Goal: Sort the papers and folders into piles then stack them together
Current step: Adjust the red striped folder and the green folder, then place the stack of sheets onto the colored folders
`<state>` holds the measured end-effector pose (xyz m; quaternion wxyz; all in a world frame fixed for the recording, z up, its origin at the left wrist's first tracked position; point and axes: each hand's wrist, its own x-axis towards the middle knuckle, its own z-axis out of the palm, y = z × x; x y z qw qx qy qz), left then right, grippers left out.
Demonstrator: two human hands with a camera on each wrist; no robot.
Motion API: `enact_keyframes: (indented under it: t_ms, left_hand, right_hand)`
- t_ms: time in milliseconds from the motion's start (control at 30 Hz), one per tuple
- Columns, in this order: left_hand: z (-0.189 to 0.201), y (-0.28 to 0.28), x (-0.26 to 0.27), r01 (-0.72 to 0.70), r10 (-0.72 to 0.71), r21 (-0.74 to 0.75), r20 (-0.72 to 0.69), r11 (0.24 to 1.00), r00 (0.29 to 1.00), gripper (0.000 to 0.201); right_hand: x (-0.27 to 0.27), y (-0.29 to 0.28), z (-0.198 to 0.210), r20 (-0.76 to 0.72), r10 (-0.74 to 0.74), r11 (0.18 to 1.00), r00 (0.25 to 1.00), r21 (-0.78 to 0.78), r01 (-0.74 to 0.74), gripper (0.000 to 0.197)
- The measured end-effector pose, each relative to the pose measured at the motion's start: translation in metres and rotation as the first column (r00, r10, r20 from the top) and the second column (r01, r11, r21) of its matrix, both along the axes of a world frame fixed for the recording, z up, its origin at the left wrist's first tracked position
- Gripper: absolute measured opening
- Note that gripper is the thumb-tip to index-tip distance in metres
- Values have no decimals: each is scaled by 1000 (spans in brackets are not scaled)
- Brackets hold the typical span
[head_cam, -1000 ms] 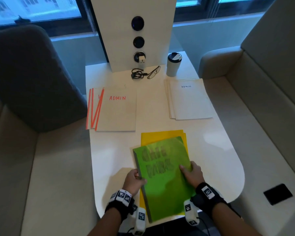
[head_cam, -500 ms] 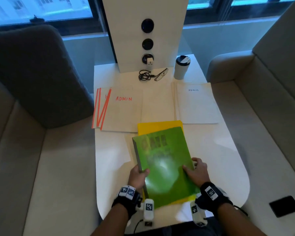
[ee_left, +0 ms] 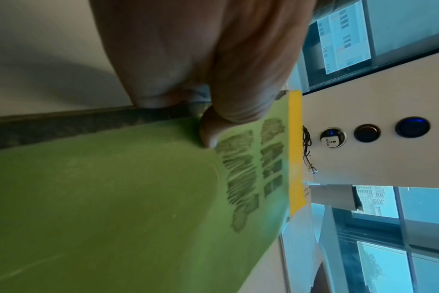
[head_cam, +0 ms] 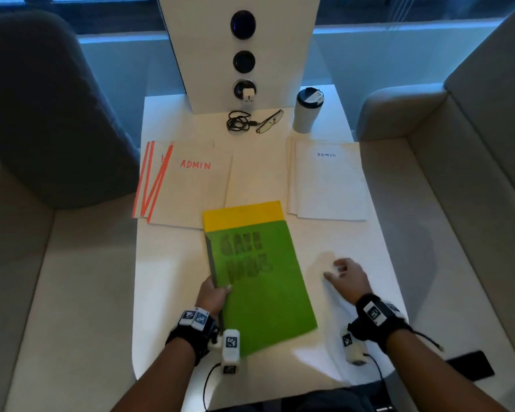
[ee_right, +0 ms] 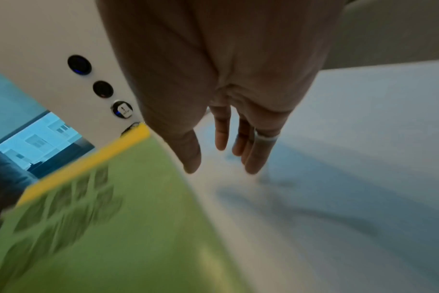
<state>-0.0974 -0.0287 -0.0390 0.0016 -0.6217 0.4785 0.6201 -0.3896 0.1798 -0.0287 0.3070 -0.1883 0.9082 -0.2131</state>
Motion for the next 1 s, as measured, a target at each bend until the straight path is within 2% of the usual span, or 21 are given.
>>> enact_keyframes:
  t_ms: [100,167,300,367,433,500,567,700,833,900,967,1000]
  left_hand:
    - [3,2,0,35,-26,-111,85,993,996,31]
    - [4,6,1,60,-46,-133,109,989,993,38]
    - [-8,11,14,182,-146,-169,205,969,968,57]
    - [1,12,10,322,-220,-242,367,916,904,64]
    - [30,13,-13,479,-276,-320,513,818,813,62]
    - [54,11,-46,516,-320,-386,467,765,824,57]
    - [65,2,-86,582,-440,-438,389,685,810,51]
    - [60,-20,-175,640,-584,-513,293,572,757,49]
    - [42,-18,-253,665,-651,-592,287,456,702,51]
    - [33,-18,-280,693,-631,-573,355,437,690,63]
    - [23,-20,-297,742,-608,-462,432,486,666,77]
    - [19,-18,-302,774,-626,-387,456,501,632,80]
  right_hand:
    - [-58,-22,11,-85,-43,999,995,-8,43,46]
    - [-91,-43,16,-130,-79,997,988,-19,77,50]
    - [-130,-91,15,-239,-143,990,960,-47,136,76]
    - [-145,-108,11,-230,-233,972,945,-36,231,89]
    - [-160,-115,4,-187,-297,953,936,3,303,92]
    - [-173,-111,-6,-146,-304,949,941,39,313,86]
    - [-182,-102,-17,-127,-293,954,948,35,299,79]
    - [-196,-82,-23,-104,-237,971,966,-10,238,65]
    - [-203,-71,-27,-68,-159,987,985,-24,158,66]
    - [-207,-70,-30,-56,-142,990,988,-36,140,70]
    - [-213,-69,-34,-25,-176,983,984,-57,174,71]
    - [-216,-69,-36,3,-202,977,979,-74,201,70]
